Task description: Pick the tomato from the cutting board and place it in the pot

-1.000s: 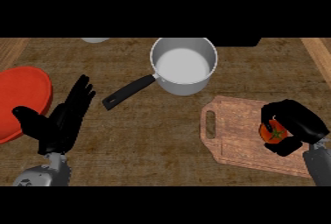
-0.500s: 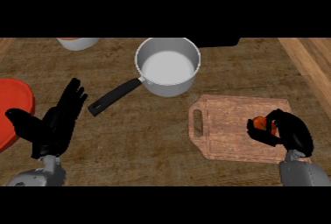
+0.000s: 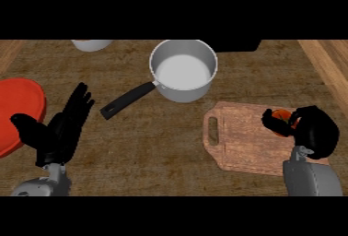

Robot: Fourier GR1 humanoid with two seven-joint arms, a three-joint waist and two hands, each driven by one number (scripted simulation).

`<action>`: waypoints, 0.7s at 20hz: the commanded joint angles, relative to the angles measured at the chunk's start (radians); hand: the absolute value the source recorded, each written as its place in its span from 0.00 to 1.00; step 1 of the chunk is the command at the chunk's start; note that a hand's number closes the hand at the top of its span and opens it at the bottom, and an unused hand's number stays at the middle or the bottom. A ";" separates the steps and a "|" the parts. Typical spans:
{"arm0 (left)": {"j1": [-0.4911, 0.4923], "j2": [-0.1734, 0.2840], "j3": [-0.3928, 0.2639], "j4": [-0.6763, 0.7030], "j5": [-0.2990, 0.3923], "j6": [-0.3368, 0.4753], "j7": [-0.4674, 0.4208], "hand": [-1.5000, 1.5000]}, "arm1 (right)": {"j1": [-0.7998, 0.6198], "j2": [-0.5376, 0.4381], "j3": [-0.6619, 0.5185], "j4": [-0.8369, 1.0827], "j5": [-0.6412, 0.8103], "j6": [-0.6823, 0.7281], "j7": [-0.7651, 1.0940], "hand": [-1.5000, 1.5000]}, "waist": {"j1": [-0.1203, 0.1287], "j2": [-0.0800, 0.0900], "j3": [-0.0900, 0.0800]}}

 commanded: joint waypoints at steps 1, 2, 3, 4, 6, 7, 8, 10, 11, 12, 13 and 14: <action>0.000 0.002 -0.024 -0.001 -0.001 -0.022 0.006 0.50 | -0.089 0.008 0.089 -0.090 0.131 -0.026 0.211 1.00 | 0.049 -0.003 -0.003; -0.022 -0.005 -0.026 0.004 -0.007 -0.015 -0.004 0.50 | -0.121 0.008 0.131 -0.105 0.175 -0.015 0.254 1.00 | 0.054 0.004 -0.002; -0.018 -0.011 -0.035 0.001 0.005 -0.023 0.005 0.50 | -0.157 0.008 0.158 -0.109 0.207 0.004 0.298 1.00 | 0.078 0.005 -0.003; -0.030 -0.008 -0.040 0.009 -0.002 -0.026 0.009 0.50 | -0.204 0.008 0.188 -0.128 0.253 0.029 0.339 1.00 | 0.080 0.006 -0.003; -0.021 -0.023 -0.058 0.014 0.004 -0.035 -0.001 0.50 | -0.265 0.008 0.263 -0.143 0.303 0.057 0.423 1.00 | 0.108 0.008 -0.001; -0.034 -0.006 -0.052 0.007 0.001 -0.040 0.014 0.50 | -0.313 0.008 0.282 -0.159 0.334 0.088 0.464 1.00 | 0.114 0.003 0.000; -0.043 -0.016 -0.058 0.015 0.006 -0.042 0.010 0.50 | -0.363 0.008 0.311 -0.146 0.371 0.117 0.498 1.00 | 0.125 0.013 0.000; -0.049 -0.020 -0.071 0.024 -0.005 -0.046 -0.002 0.50 | -0.441 0.008 0.351 -0.120 0.402 0.158 0.582 1.00 | 0.147 0.024 0.004; -0.062 -0.029 -0.073 0.024 0.002 -0.043 0.007 0.50 | -0.481 0.008 0.366 -0.126 0.420 0.202 0.613 1.00 | 0.139 0.020 0.006; -0.065 -0.034 -0.075 0.032 0.005 -0.046 -0.001 0.50 | -0.514 0.008 0.377 -0.108 0.430 0.227 0.638 1.00 | 0.146 0.025 0.005; -0.064 -0.038 -0.089 0.029 -0.011 -0.040 -0.001 0.50 | -0.556 0.008 0.378 -0.091 0.432 0.236 0.671 1.00 | 0.159 0.027 0.008; -0.074 -0.039 -0.090 0.032 -0.004 -0.046 0.005 0.50 | -0.574 0.008 0.385 -0.069 0.430 0.252 0.702 1.00 | 0.163 0.032 0.009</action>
